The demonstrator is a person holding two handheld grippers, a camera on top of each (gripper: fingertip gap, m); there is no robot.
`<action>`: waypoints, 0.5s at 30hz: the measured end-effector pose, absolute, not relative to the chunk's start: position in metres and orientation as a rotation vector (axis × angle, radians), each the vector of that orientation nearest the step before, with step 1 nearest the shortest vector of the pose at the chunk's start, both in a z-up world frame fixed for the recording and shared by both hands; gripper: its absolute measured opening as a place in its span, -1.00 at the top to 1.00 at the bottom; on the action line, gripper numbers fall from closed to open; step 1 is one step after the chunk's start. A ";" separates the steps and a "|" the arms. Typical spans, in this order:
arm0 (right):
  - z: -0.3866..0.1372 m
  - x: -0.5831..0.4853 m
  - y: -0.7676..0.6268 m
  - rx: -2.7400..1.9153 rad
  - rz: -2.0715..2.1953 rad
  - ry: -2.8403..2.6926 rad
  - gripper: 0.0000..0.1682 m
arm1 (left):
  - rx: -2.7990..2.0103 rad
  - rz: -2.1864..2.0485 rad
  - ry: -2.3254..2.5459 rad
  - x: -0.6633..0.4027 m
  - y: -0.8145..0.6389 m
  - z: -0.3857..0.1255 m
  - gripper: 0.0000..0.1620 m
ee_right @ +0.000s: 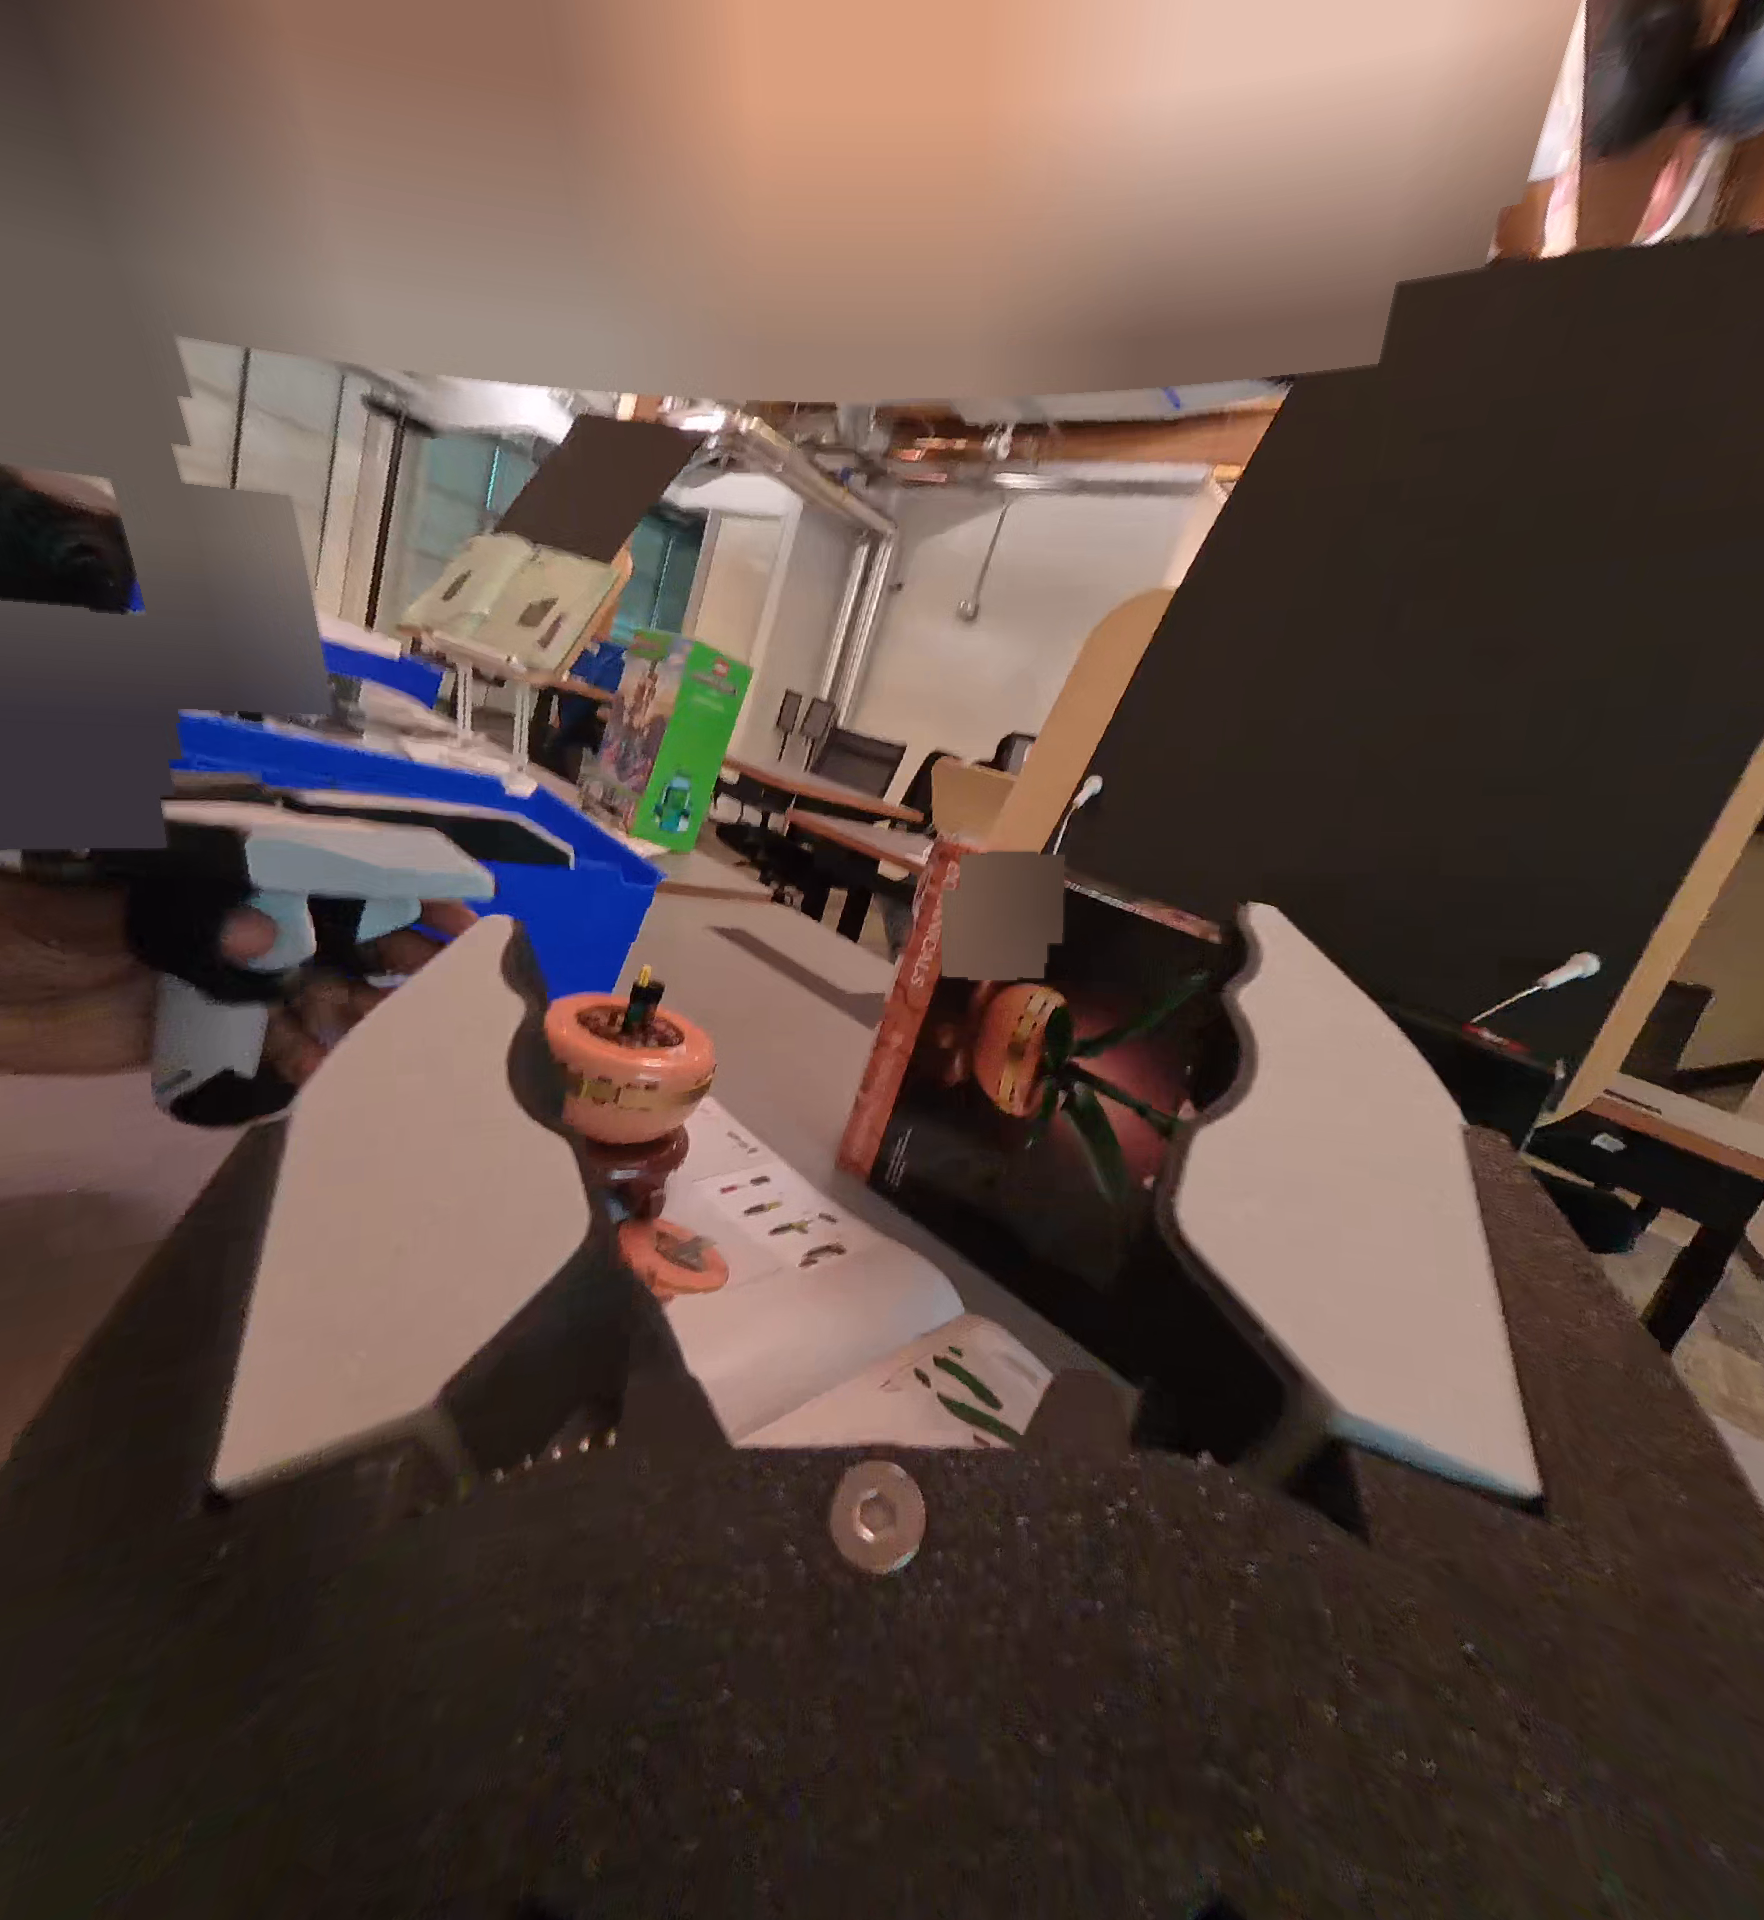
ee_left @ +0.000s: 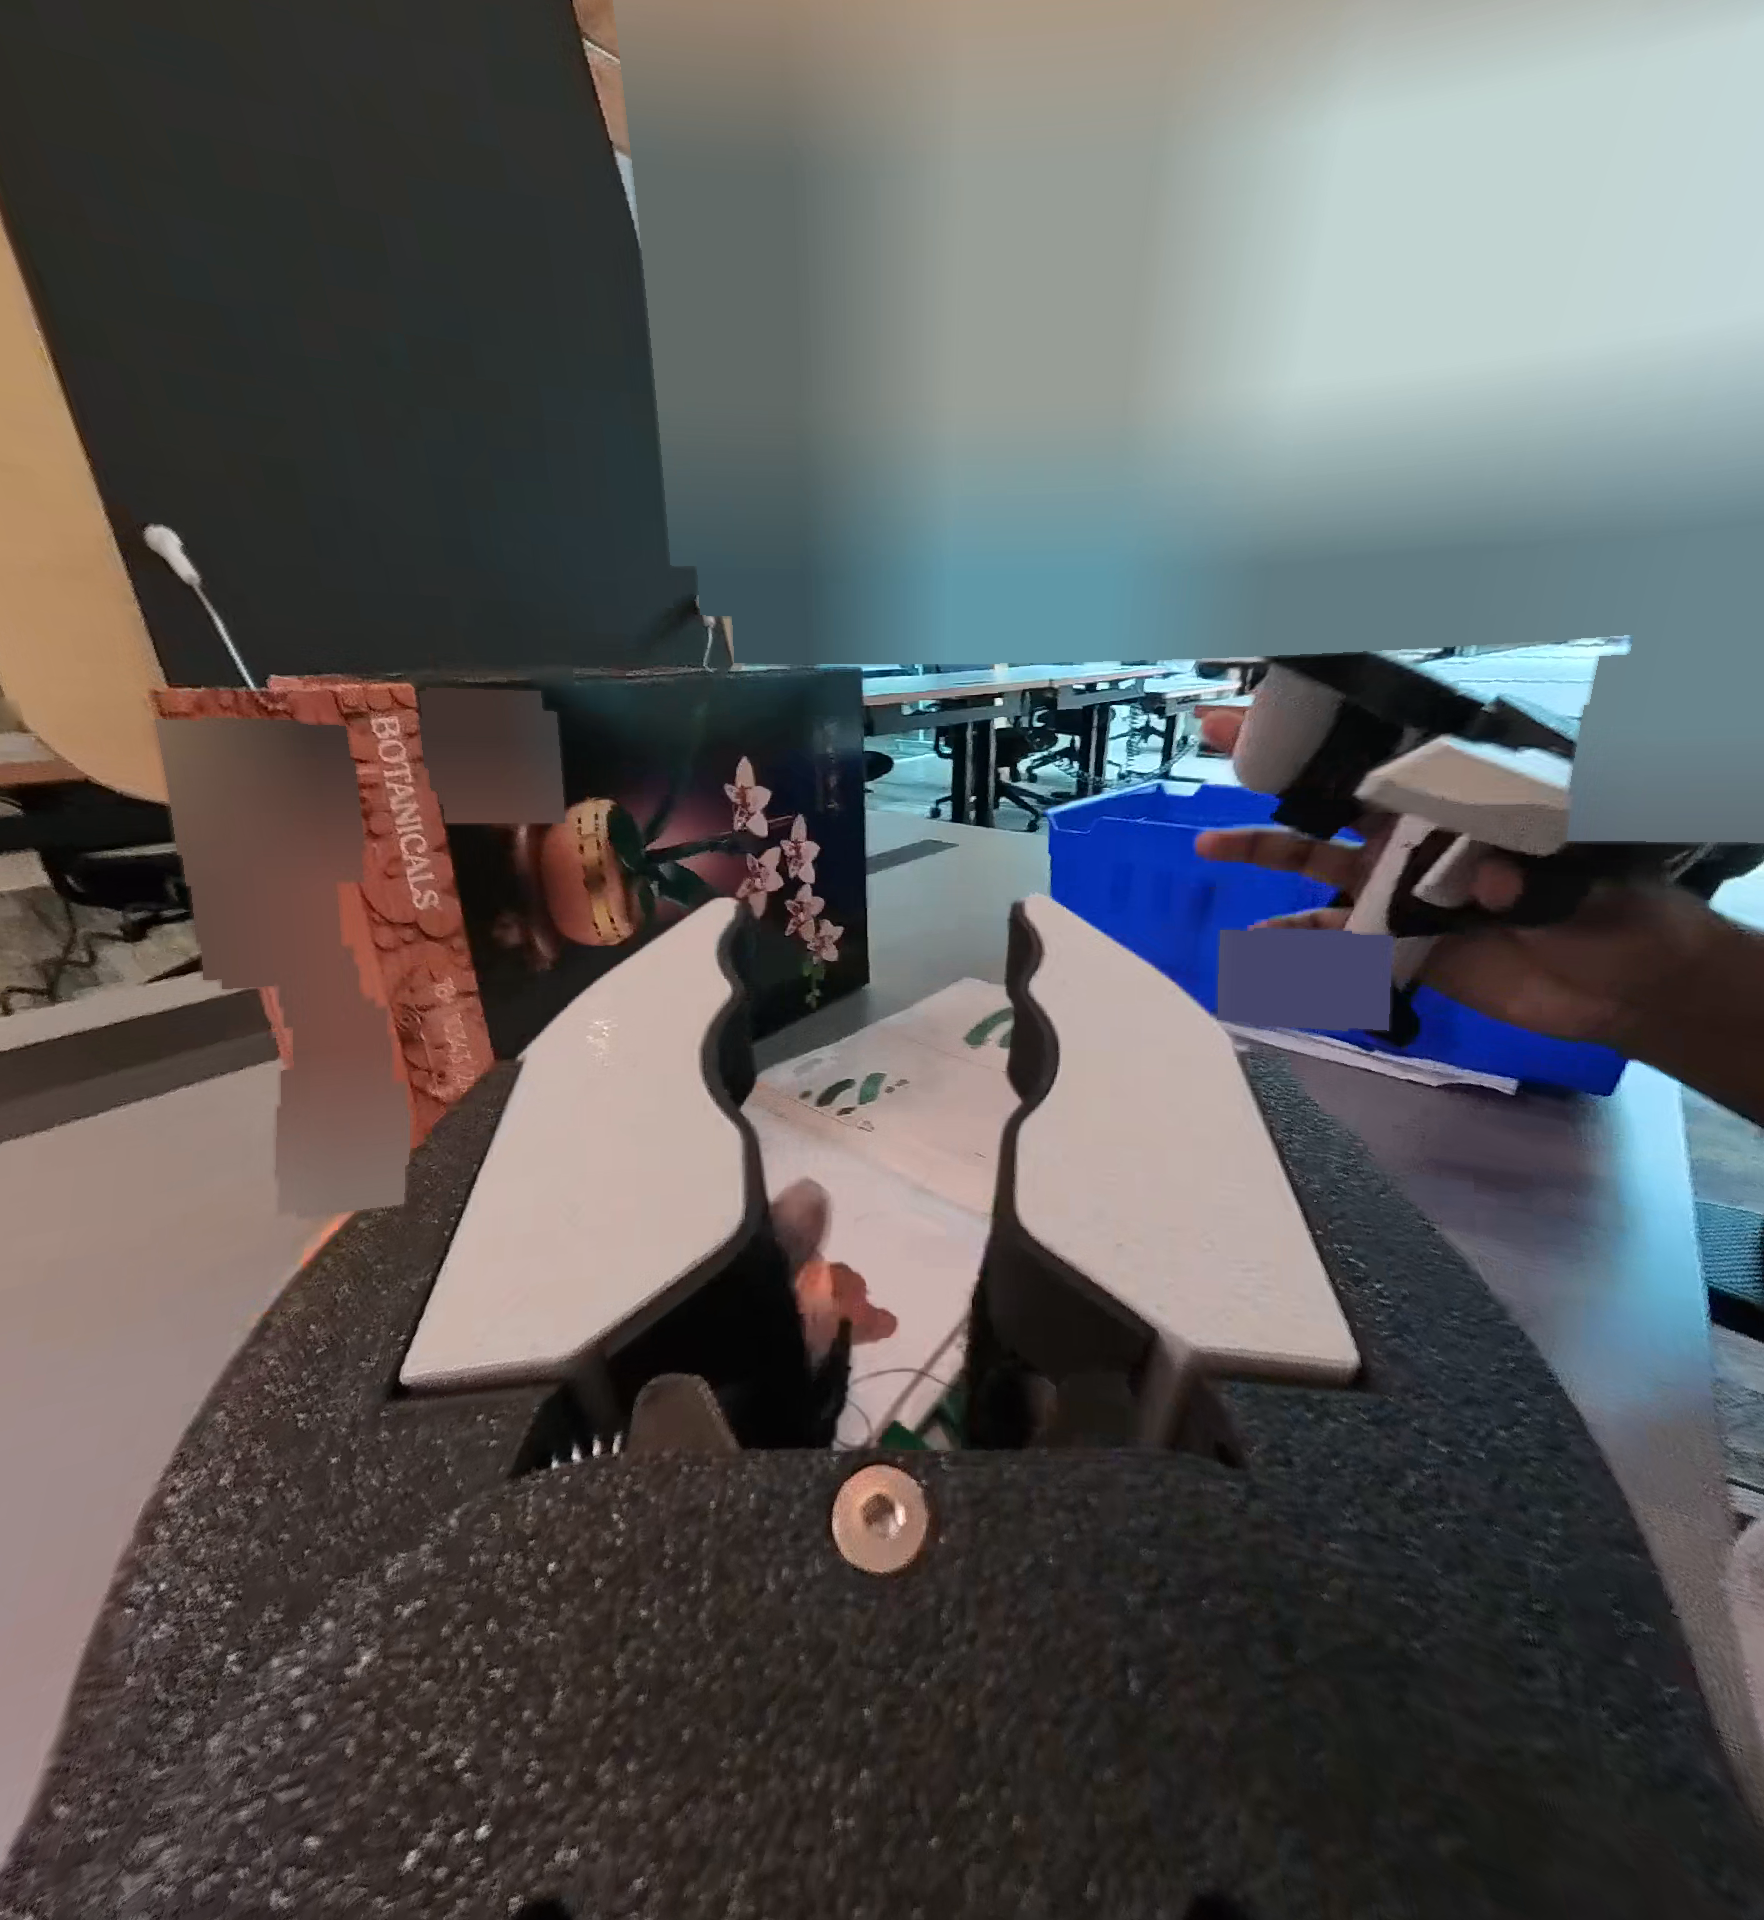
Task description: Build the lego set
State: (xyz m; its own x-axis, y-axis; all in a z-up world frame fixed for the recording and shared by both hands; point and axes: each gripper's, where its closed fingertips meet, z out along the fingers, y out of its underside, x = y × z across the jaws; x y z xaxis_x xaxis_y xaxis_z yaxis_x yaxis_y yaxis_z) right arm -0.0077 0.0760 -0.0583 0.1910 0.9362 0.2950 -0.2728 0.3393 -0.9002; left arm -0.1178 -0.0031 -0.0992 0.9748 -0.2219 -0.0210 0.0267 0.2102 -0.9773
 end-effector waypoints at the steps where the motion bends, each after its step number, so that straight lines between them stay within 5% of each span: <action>1: -0.053 -0.004 0.077 -0.804 1.018 -0.988 -0.48 | -1.349 -0.156 0.182 -0.117 -0.002 -0.099 0.36; 4: -0.037 0.007 0.079 -0.751 1.061 -0.908 -0.44 | -1.336 -0.104 0.201 -0.114 0.002 -0.096 0.00; 6: -0.022 0.019 0.080 -0.719 1.042 -0.867 -0.22 | -1.336 -0.071 0.203 -0.114 0.004 -0.095 -0.14; 8: -0.004 0.039 0.059 -0.535 1.017 -0.931 1.00 | -1.324 -0.044 0.212 -0.113 0.005 -0.092 -0.07; 10: 0.014 0.056 0.060 -0.509 0.973 -0.895 1.00 | -1.267 0.014 0.226 -0.114 0.000 -0.083 0.73; 11: 0.018 0.062 0.067 -0.539 0.947 -0.893 1.00 | -1.240 0.021 0.222 -0.114 -0.002 -0.079 0.96; 15: 0.032 0.093 0.081 -0.559 0.892 -0.847 0.46 | -1.225 -0.055 0.220 -0.106 0.004 -0.075 0.87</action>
